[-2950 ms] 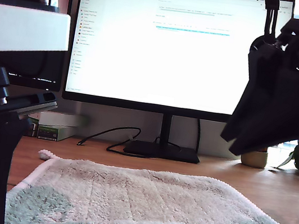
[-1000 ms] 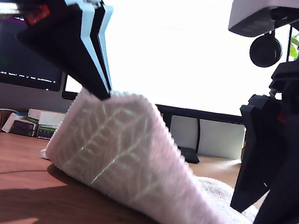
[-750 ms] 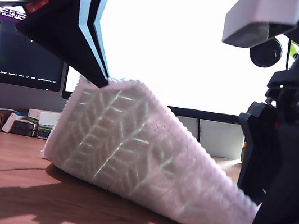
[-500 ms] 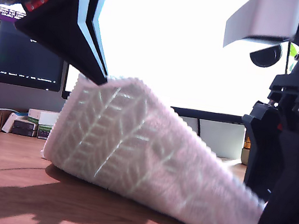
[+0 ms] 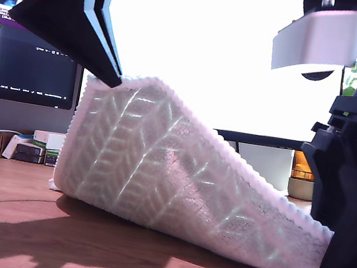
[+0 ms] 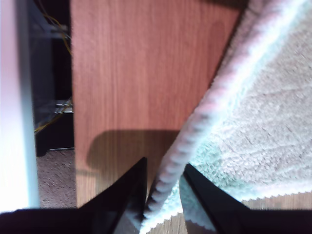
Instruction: Fold the tea towel to a neat square and place it to the right
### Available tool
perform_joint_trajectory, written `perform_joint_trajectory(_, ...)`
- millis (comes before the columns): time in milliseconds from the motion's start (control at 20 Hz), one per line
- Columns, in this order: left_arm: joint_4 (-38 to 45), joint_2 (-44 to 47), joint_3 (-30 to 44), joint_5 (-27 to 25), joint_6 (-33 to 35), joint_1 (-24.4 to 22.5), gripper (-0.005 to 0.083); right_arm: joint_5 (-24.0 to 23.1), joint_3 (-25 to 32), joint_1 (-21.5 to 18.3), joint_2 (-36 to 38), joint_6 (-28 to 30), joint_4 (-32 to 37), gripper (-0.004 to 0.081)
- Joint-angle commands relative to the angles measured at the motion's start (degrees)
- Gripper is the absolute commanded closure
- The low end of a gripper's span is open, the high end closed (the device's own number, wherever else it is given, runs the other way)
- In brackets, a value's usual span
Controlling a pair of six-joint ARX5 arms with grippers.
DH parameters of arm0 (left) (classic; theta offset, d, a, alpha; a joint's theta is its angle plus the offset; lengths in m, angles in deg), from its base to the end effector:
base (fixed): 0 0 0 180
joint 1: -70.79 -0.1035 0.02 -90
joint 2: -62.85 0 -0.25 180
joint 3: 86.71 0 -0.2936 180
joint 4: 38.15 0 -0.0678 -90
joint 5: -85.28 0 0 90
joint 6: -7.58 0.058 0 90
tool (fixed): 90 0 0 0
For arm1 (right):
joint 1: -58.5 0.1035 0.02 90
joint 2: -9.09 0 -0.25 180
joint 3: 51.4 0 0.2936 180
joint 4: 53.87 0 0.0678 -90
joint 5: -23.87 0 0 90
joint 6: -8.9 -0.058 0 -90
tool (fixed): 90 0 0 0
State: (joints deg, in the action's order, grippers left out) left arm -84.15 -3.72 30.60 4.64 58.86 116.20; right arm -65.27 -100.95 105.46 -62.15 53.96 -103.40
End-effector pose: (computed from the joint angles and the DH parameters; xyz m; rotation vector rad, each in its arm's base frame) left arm 0.1997 -0.2161 0.2174 1.0506 0.4081 -1.2388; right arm 0.1720 0.1854 0.1126 -1.1488 0.8549 1.1819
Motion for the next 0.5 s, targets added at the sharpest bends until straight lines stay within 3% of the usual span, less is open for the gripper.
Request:
perform_joint_trajectory(0, -0.7, 0.4, -0.1, 0.5, -0.3, 0.0, 0.0795, 0.0, 1.0, 0.1, -0.5, 0.2, -0.2, 0.0602)
perform_joint_trajectory(150, -1.6, 0.4, -0.1, 0.7, -0.3, 0.0, 0.0795, 0.0, 1.0, 0.2, -0.5, 0.2, -0.9, 0.0633)
perform_joint_trajectory(250, -2.4, 0.4, -0.1, 0.7, -0.3, 0.0, 0.0795, 0.0, 1.0, 0.2, -0.5, 0.2, -0.9, 0.0767)
perform_joint_trajectory(450, -3.7, 0.3, -0.1, 0.9, -0.3, 0.0, 0.0795, 0.0, 1.0, 0.3, -0.5, 0.3, -1.2, 0.0781)
